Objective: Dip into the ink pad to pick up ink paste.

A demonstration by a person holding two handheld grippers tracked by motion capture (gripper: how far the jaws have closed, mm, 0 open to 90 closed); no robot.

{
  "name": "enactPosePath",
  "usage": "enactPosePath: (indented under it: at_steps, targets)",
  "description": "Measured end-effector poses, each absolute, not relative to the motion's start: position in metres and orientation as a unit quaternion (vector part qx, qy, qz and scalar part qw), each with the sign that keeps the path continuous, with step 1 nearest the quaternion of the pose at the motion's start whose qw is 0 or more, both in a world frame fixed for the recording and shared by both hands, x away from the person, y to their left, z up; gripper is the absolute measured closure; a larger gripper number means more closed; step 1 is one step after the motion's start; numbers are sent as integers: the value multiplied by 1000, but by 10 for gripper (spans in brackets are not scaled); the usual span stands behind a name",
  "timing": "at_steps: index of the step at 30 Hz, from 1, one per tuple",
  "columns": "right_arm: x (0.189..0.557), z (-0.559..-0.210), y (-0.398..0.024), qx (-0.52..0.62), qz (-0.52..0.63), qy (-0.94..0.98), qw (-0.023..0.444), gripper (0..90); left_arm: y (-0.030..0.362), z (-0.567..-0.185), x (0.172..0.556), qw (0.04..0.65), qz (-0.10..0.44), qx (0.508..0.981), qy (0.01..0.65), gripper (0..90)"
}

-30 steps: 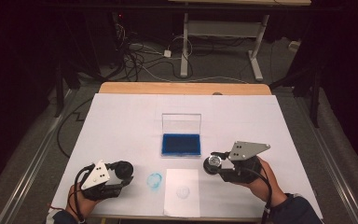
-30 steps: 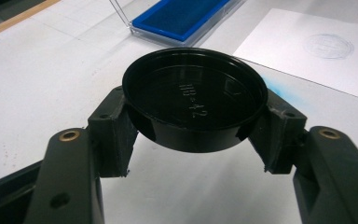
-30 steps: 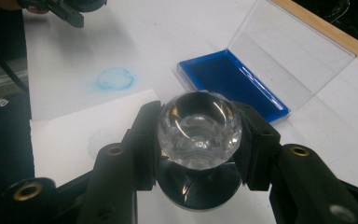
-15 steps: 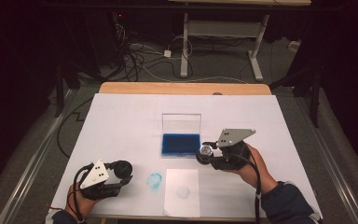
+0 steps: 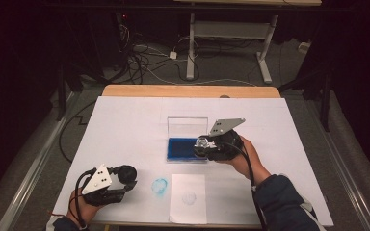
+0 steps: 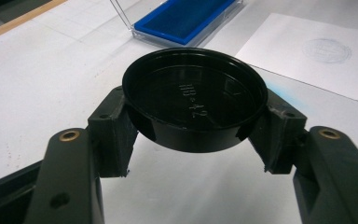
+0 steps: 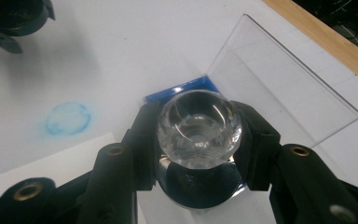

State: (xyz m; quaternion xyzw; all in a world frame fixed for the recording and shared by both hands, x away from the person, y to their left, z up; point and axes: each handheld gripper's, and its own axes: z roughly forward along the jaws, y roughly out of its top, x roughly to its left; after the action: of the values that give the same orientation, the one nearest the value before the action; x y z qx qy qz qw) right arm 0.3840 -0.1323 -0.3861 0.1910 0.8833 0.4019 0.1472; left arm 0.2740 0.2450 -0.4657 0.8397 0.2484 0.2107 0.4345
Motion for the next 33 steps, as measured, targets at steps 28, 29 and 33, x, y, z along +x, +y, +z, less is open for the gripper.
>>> enactPosePath:
  at_steps: [28,29,33]
  targets:
    - [437,-430,-96,249,355,890,140,567,247,-465,275,438,210,838,247,369]
    - [437,-431,-96,250,356,890,139,566,246,-465,275,439,209,838,247,369]
    - [438,-432,-97,253,358,888,137,567,246,-465,275,437,208,840,246,369]
